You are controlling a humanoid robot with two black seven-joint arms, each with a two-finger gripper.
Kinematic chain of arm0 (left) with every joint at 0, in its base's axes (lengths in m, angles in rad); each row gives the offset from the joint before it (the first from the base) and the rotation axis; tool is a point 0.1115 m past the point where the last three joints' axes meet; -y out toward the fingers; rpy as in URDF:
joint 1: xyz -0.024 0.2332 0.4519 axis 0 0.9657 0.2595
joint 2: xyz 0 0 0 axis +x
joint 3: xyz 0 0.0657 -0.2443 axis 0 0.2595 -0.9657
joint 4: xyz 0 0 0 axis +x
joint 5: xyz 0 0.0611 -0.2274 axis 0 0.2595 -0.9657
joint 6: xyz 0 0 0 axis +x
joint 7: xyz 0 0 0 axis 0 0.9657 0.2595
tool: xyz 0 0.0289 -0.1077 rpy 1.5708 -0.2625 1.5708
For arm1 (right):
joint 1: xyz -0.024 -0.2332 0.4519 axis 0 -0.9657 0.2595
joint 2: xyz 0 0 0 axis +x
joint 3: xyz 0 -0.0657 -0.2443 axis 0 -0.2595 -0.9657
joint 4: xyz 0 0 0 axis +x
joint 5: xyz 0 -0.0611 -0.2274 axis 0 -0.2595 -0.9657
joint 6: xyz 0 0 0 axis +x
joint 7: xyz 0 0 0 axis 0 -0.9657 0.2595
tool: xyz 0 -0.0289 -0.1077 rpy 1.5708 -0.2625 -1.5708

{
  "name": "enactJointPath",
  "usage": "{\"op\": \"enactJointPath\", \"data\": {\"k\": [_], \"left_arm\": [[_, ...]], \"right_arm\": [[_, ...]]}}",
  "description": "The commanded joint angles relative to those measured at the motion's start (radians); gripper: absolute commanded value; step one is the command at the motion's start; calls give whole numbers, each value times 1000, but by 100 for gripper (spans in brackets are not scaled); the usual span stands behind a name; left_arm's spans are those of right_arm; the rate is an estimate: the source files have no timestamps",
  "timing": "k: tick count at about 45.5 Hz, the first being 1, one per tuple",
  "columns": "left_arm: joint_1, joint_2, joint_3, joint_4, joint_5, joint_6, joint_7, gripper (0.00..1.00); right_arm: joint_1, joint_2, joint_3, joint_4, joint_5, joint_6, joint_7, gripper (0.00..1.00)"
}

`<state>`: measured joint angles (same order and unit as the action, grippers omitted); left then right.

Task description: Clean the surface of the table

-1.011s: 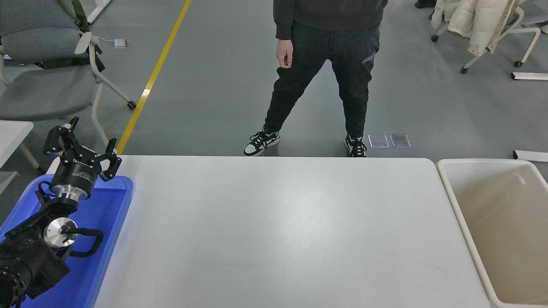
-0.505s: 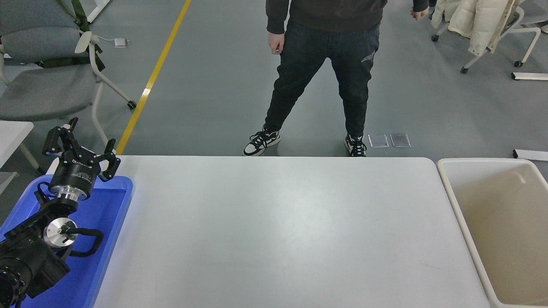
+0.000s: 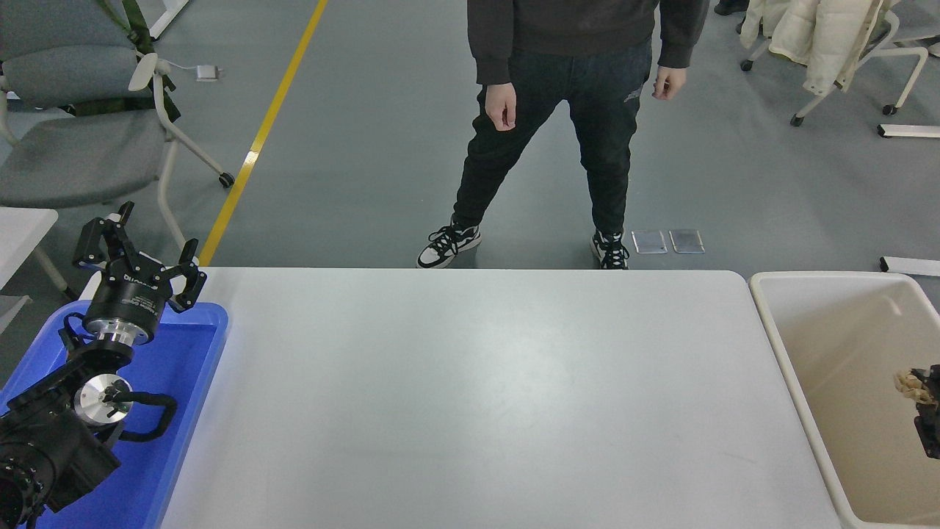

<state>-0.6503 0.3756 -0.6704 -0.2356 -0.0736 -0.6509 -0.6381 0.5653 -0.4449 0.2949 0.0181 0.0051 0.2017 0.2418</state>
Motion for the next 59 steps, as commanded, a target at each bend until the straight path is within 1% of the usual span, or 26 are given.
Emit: {"op": "enactJointPath", "data": {"k": [1,11,18,19,20,21,22,23,53,56,59], "left_arm": [[0,0,0,1,0,0,0,100],[0,0,0,-1,0,0,0,100],[0,0,0,1,0,0,0,100],[0,0,0,1,0,0,0,100],[0,0,0,1,0,0,0,100],[0,0,0,-1,0,0,0,100],[0,-1,0,1,0,0,0,100],[0,0,0,1,0,0,0,100],[0,0,0,-1,0,0,0,100],[1,-1,0,1,0,0,0,100],[0,0,0,1,0,0,0,100]], "right_arm": [[21,51,-5,-7,-2,-102,-16,0],[33,55,-8,-7,-7,-108,-16,0],[36,54,-51,-9,-4,-107,-15,0],[36,54,-54,-9,-4,-102,-15,3],[38,52,-56,-7,-4,-96,-15,20],[39,51,-56,-6,-4,-93,-15,45],[41,51,-56,-7,-4,-94,-13,75],[41,51,-56,-7,-4,-93,-13,100],[48,45,-31,-10,18,-94,-13,100],[47,32,0,-3,18,-93,-12,100],[47,0,100,17,18,-88,-9,100]]}}
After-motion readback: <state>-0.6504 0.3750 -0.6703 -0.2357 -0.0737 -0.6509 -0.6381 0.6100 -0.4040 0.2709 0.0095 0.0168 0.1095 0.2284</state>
